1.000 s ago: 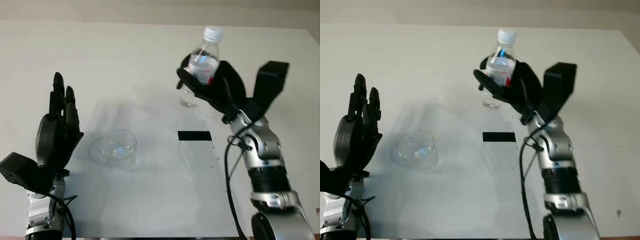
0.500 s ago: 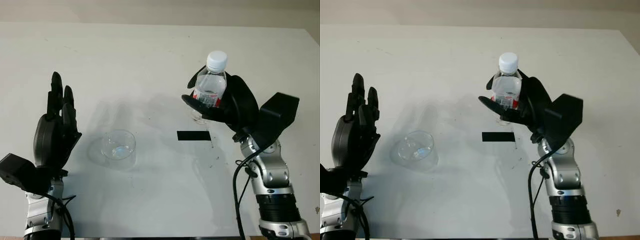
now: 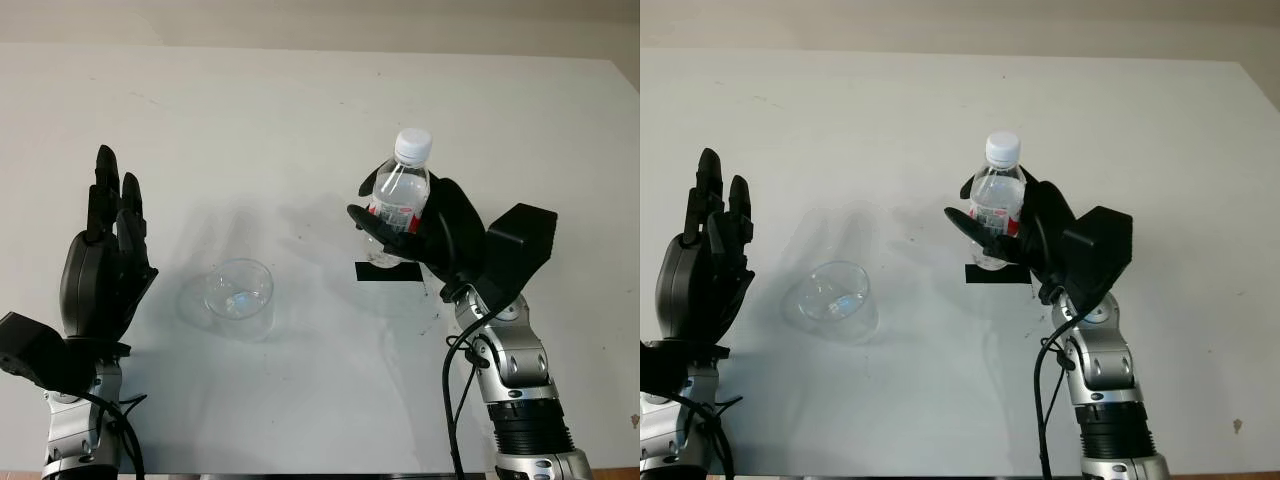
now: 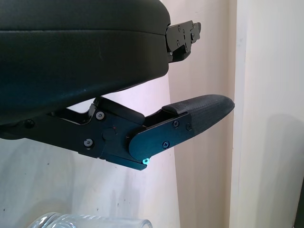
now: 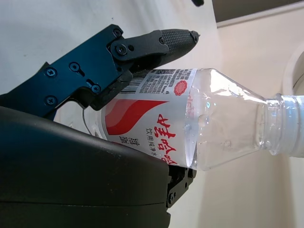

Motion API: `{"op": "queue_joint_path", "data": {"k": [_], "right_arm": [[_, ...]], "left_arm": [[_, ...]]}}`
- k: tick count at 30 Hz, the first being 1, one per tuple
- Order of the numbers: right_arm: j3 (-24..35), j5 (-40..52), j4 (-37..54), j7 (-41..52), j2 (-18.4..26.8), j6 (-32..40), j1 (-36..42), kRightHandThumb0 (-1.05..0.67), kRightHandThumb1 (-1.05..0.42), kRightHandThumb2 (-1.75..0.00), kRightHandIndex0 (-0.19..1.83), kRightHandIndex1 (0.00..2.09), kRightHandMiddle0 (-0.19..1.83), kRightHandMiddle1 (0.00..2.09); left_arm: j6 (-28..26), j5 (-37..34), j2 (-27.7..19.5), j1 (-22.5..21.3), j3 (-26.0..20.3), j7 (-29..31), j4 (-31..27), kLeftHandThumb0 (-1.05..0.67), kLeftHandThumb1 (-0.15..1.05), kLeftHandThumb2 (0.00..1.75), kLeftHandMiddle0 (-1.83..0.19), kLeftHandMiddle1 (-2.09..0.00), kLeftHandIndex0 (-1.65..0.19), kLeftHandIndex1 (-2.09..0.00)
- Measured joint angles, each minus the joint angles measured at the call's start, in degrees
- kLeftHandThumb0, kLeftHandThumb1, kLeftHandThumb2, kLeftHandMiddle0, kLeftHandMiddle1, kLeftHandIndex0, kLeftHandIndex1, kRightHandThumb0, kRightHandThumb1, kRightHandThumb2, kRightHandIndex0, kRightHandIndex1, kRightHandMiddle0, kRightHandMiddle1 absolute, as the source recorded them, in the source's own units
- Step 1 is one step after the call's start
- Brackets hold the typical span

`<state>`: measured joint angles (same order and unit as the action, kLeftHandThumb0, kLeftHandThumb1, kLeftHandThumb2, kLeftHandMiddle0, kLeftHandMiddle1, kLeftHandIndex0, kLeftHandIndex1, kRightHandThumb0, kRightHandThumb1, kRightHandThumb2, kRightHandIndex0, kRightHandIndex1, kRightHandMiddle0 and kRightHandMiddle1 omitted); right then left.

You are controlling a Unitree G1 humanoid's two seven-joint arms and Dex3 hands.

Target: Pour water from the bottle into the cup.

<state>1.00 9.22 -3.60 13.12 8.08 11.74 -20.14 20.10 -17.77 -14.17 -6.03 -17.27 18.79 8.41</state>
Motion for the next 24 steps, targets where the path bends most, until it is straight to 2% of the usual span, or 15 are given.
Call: {"op": "queue_joint_path", "data": {"k": [12, 17, 21, 24], "right_arm": [[1.06, -0.22, -0.40, -0.85, 0.30, 1.97, -0.20, -0.42, -1.05, -0.50, 1.29, 2.09, 1.00, 2.09], [0.69, -2.14, -0.57, 0.60, 1.54, 0.31, -0.15, -0.43, -1.05, -0.45, 1.11, 2.09, 0.84, 2.09], [0.14, -1.90, -0.55, 3.66, 2.55, 0.29, 0.12, -0.50, -1.05, -0.28, 0.92, 2.09, 0.64, 2.09], [-0.49, -2.04, -0.55, 5.65, 3.39, 0.15, 0.29, -0.52, -1.05, -0.19, 0.68, 2.09, 0.41, 2.09]], "left_arm": [[-1.33, -1.29, -0.18, -0.01, -0.70, 0.71, -0.08, -0.67, 1.05, 0.77, 0.19, 0.00, 0.19, 0.00], [-2.37, -1.43, -0.19, -0.01, -0.92, 0.51, -0.81, -0.67, 1.05, 0.76, 0.19, 0.00, 0.19, 0.00], [-2.60, -1.43, -0.19, -0.01, -0.98, 0.38, -1.10, -0.68, 1.05, 0.75, 0.19, 0.00, 0.19, 0.00], [-2.86, -1.70, -0.20, -0.01, -1.09, 0.64, -1.15, -0.69, 1.05, 0.74, 0.19, 0.00, 0.19, 0.00]]}}
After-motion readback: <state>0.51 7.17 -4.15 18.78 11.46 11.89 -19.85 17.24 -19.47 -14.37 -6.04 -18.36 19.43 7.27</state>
